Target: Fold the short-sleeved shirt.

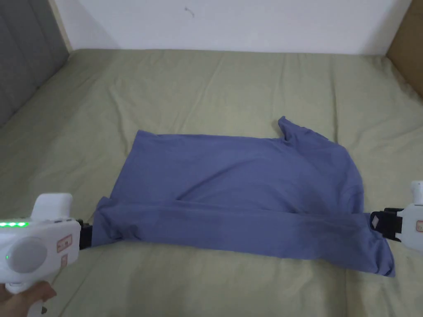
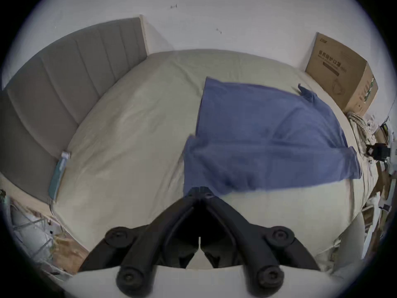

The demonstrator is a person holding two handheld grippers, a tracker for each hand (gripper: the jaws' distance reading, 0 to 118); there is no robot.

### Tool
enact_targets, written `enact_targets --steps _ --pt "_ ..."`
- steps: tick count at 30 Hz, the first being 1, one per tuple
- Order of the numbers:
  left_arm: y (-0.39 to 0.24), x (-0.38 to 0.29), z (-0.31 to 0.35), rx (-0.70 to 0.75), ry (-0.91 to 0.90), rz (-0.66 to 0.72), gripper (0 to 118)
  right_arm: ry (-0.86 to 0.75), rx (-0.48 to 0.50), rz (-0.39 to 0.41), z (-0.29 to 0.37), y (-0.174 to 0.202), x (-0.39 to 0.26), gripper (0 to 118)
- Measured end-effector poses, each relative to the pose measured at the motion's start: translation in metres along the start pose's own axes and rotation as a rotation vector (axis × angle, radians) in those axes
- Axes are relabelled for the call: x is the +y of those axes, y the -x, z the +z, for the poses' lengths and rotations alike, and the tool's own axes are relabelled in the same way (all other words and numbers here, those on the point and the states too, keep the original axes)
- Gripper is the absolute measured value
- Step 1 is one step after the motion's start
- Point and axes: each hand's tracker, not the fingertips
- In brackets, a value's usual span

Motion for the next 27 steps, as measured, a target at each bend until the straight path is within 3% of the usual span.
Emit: enact_targets --steps 1,5,6,8,9,10,14,16,18,20,21,22,23,26,27 --pt "0.003 -0.006 -0.004 -0.029 0.022 0.025 0 0.042 0.041 0.022 -0.004 0.004 -0.007 0" --pt "0.002 -0.013 -0.014 -0.014 0.034 0.033 0 0.105 -0.015 0.054 -0.021 0.012 -0.031 0" --pt "0.002 -0.012 -0.016 0.004 0.032 0.02 9 0.104 -0.011 0.042 -0.022 0.013 -0.035 0" --pt "0.006 -0.005 -0.021 0.016 0.04 0.022 73 0.114 0.037 -0.022 -0.023 0.009 -0.041 0" --pt "0.014 -0.002 -0.033 0.009 0.047 0.035 97 0.113 0.046 -0.037 -0.023 0.008 -0.043 0" --pt "0.017 0.002 -0.038 -0.007 0.053 0.055 105 0.114 0.043 -0.034 -0.024 0.005 -0.044 0" --pt "0.027 0.011 -0.068 -0.015 0.073 0.116 96 0.133 -0.009 0.0 -0.026 -0.002 -0.048 0" --pt "0.029 0.01 -0.087 -0.013 0.12 0.125 73 0.14 -0.012 -0.006 -0.026 -0.009 -0.049 0" --pt "0.024 0.001 -0.101 -0.031 0.146 0.128 73 0.144 -0.019 -0.023 -0.023 -0.016 -0.053 0" --pt "0.022 -0.003 -0.095 -0.023 0.1 0.113 66 0.144 -0.032 -0.042 -0.02 -0.022 -0.056 0" --pt "0.022 -0.003 -0.092 -0.023 0.099 0.113 56 0.146 -0.036 -0.05 -0.019 -0.026 -0.058 0" --pt "0.023 -0.002 -0.09 -0.02 0.092 0.116 35 0.149 -0.04 -0.058 -0.018 -0.029 -0.059 0" --pt "0.023 0.0 -0.088 -0.009 0.086 0.111 35 0.148 -0.045 -0.063 -0.015 -0.028 -0.061 0" --pt "0.021 0.006 -0.086 -0.064 0.09 0.12 7 0.131 -0.059 -0.073 -0.011 -0.033 -0.063 0" --pt "0.018 0.007 -0.087 -0.049 0.1 0.114 7 0.114 -0.063 -0.08 -0.009 -0.033 -0.063 1"
